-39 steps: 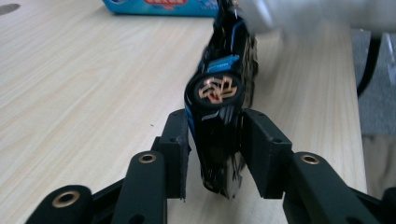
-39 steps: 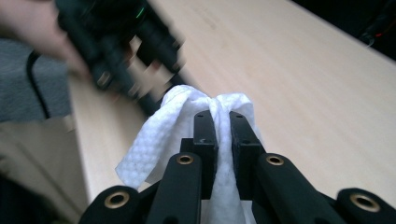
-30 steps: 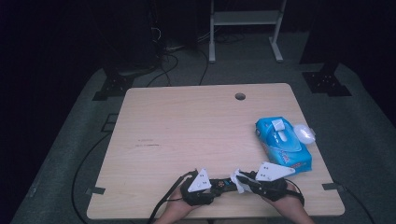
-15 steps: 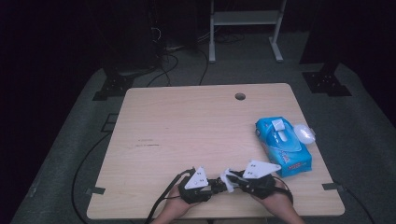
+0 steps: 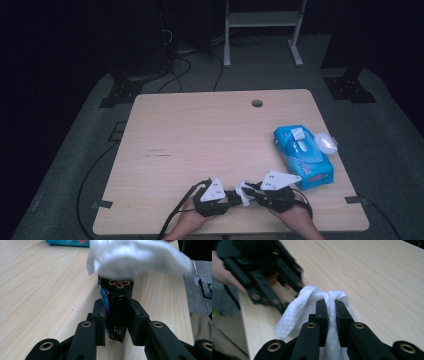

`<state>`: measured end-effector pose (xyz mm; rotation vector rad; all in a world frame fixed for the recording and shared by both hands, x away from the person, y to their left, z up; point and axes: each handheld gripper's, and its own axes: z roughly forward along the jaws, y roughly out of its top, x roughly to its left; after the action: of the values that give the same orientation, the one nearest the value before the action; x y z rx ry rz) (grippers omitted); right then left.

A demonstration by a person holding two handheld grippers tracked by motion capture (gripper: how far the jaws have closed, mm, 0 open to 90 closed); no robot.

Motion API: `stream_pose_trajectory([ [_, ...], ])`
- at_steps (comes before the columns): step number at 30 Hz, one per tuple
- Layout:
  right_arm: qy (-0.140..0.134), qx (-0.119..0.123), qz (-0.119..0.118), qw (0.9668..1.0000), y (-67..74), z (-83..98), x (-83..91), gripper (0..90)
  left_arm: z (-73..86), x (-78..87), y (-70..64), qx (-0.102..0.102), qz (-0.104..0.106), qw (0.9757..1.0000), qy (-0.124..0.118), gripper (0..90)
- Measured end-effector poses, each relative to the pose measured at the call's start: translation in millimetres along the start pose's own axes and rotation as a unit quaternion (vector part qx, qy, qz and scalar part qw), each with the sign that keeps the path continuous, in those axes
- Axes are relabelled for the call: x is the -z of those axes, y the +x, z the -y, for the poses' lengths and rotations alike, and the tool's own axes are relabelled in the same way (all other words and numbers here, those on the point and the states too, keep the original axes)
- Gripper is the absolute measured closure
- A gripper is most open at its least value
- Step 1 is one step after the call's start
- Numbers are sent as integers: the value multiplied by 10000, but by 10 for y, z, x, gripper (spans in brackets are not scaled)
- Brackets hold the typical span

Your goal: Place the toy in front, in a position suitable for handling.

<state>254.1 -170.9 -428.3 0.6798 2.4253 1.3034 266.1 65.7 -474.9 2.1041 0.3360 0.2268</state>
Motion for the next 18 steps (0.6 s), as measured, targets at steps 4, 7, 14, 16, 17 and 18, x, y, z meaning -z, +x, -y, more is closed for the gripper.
stream_pose_trajectory([
  [4, -52, -348, 306, 9989, -196, 117, 154, 831, -3, 4, 1, -49, -3, 10000, 26, 706],
  [7, -36, -334, 294, 9990, -158, 108, 135, 830, -2, 4, 5, -3, 8, 10000, 19, 706],
  [14, -14, 20, -123, 9999, 90, -66, -100, 830, -4, 14, 12, -38, 15, 10000, 51, 707],
  [16, -1, -68, -41, 10000, 19, -45, -55, 830, 7, 30, 30, -22, 31, 10000, 37, 707],
  [17, -2, -179, 32, 9998, -37, -12, -14, 830, 11, 40, 37, -26, 18, 10000, 52, 707],
  [18, -41, -282, 144, 9995, -108, 28, 34, 830, 14, 49, 45, -50, 7, 10000, 62, 707],
])
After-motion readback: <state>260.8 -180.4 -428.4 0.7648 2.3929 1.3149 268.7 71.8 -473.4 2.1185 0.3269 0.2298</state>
